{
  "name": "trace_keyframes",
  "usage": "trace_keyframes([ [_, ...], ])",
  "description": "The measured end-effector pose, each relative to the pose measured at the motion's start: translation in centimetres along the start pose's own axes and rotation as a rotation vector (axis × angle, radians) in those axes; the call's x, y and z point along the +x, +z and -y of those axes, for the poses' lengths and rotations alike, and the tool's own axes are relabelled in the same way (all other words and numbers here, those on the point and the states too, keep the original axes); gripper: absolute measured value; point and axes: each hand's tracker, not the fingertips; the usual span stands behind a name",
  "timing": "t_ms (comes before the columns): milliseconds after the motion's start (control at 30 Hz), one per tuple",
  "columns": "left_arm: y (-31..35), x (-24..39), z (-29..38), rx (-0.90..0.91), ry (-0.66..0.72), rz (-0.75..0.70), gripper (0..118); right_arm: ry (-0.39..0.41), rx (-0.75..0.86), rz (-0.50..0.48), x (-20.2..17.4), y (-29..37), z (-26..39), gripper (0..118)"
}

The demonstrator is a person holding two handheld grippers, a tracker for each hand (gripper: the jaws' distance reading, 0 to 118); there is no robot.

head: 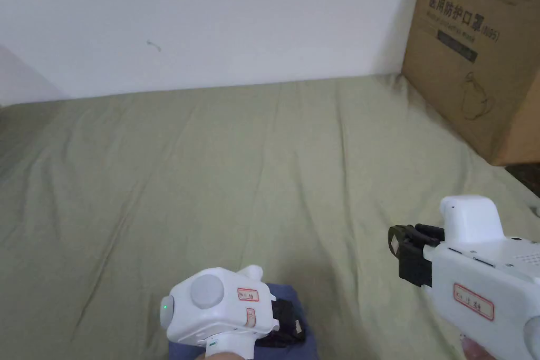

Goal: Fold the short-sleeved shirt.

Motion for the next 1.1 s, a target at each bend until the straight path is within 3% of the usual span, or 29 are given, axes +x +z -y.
trace_keyframes([
  [67, 2.4, 0.6, 0.4, 0.081, -0.057, 0.025, 1, -0.021, -0.006, -0.016, -0.1, 0.0, 0.1, 1],
  [200, 10.4, 4.0, 1.3, 0.396, -0.281, -0.056, 1, -0.019, 0.04, -0.05, -1.3, 0.8, -1.1, 1],
  [333, 19.1, 8.1, 2.7, 0.811, -0.477, -0.249, 1, 0.019, 0.174, -0.091, -3.8, 2.3, -4.2, 1],
  [467, 24.4, 9.9, 4.7, 1.074, -0.561, -0.316, 1, 0.1, 0.373, -0.019, -6.7, 4.4, -6.7, 1],
  [567, 25.4, 9.9, 7.0, 1.208, -0.614, -0.431, 1, 0.108, 0.461, 0.04, -7.8, 5.3, -7.5, 1],
  [700, 24.8, 9.1, 8.9, 1.253, -0.592, -0.48, 1, 0.09, 0.492, 0.115, -7.7, 4.3, -6.8, 1],
  [800, 23.5, 8.3, 9.9, 1.238, -0.59, -0.522, 0, 0.135, 0.558, 0.194, -6.7, 2.6, -4.4, 1],
  [867, 22.8, 8.1, 10.8, 1.237, -0.587, -0.559, 0, 0.093, 0.454, 0.273, -6.2, 2.0, -4.0, 1],
  [933, 22.8, 7.6, 11.3, 1.247, -0.569, -0.519, 0, 0.005, 0.448, 0.23, -5.4, 2.1, -3.5, 1],
  [1100, 22.7, 7.6, 10.5, 1.23, -0.57, -0.552, 0, 0.053, 0.464, 0.263, -4.8, 2.5, -3.6, 1],
])
